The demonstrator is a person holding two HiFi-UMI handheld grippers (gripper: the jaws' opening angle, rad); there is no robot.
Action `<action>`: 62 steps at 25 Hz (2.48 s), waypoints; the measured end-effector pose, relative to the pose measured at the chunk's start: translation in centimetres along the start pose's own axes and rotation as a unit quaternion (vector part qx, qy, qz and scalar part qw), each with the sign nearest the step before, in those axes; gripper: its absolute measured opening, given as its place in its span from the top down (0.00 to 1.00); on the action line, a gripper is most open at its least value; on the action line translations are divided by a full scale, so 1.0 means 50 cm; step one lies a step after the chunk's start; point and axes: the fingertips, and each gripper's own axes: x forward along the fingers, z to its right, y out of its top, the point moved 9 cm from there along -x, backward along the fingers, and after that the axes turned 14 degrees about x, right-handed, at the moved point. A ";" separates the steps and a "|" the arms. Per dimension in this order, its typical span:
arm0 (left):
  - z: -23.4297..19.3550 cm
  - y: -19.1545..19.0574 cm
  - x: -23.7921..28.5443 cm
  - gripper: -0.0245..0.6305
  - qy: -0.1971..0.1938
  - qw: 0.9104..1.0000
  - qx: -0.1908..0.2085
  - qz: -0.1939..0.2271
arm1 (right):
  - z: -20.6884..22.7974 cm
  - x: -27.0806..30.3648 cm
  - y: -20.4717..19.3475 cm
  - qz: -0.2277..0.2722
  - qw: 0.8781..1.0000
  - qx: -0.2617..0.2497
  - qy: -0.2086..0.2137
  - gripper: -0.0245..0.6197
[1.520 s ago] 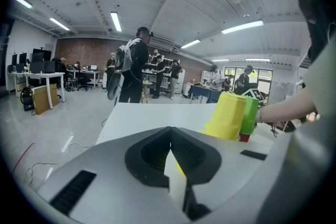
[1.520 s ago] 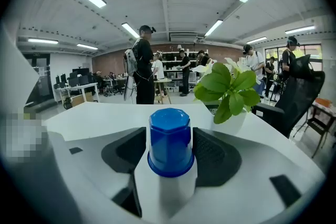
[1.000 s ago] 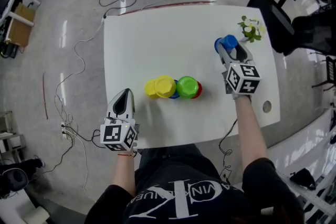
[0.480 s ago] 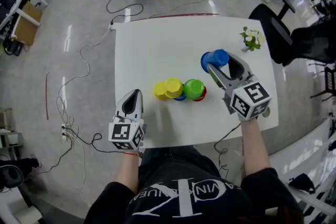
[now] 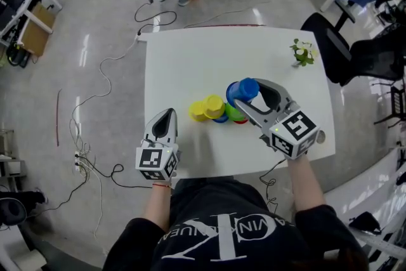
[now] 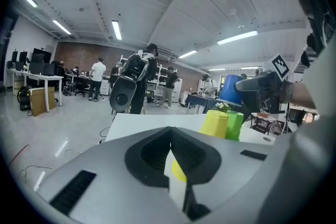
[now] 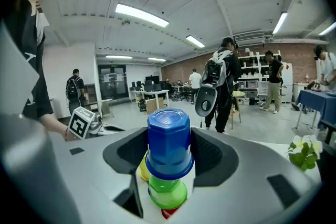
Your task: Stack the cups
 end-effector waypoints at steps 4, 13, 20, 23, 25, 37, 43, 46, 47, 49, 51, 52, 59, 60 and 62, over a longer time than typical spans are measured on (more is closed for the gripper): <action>-0.001 0.003 -0.005 0.96 0.002 1.000 0.000 0.002 | -0.025 0.013 -0.001 -0.021 0.999 -0.024 0.015 0.56; -0.001 -0.002 -0.009 0.96 0.008 1.000 -0.007 -0.003 | -0.040 0.031 -0.011 -0.041 0.998 -0.035 0.032 0.56; 0.002 -0.006 -0.012 0.96 0.006 1.000 -0.008 -0.006 | -0.050 0.041 -0.015 -0.055 0.996 -0.054 0.035 0.55; 0.002 -0.009 -0.015 0.96 0.007 1.000 -0.009 -0.008 | -0.051 0.045 -0.017 -0.058 0.996 -0.059 0.036 0.55; 0.002 -0.011 -0.017 0.96 0.008 1.000 -0.010 -0.010 | -0.051 0.047 -0.017 -0.058 0.996 -0.062 0.037 0.55; -0.004 -0.022 -0.022 0.96 0.009 1.000 -0.013 -0.013 | -0.050 0.052 -0.028 -0.057 0.996 -0.058 0.038 0.52; -0.006 -0.015 -0.024 0.96 0.007 1.000 -0.011 -0.008 | -0.049 0.033 -0.030 -0.052 0.997 -0.047 0.030 0.49; -0.007 -0.013 -0.025 0.96 0.005 1.000 -0.010 -0.006 | -0.047 0.021 -0.035 -0.048 0.998 -0.040 0.024 0.49; -0.007 -0.011 -0.026 0.96 0.003 1.000 -0.009 -0.005 | -0.047 0.017 -0.036 -0.047 0.998 -0.037 0.021 0.49; -0.007 -0.008 -0.026 0.96 0.000 1.000 -0.007 -0.003 | -0.047 0.009 -0.040 -0.044 0.998 -0.032 0.015 0.49; -0.006 -0.008 -0.026 0.96 -0.004 1.000 -0.004 -0.002 | -0.046 0.000 -0.046 -0.040 0.999 -0.026 0.008 0.49; -0.006 -0.007 -0.027 0.96 -0.006 1.000 -0.003 -0.001 | -0.047 -0.005 -0.050 -0.038 0.999 -0.022 0.004 0.49; 0.003 -0.005 -0.032 0.96 -0.025 1.000 0.003 0.005 | -0.048 -0.041 -0.079 -0.023 0.999 -0.007 -0.035 0.52; 0.005 -0.004 -0.033 0.96 -0.029 1.000 0.003 0.006 | -0.049 -0.047 -0.085 -0.020 0.999 -0.004 -0.043 0.55; 0.005 -0.003 -0.034 0.96 -0.037 0.999 0.006 0.010 | -0.051 -0.059 -0.095 -0.009 0.998 0.003 -0.058 0.60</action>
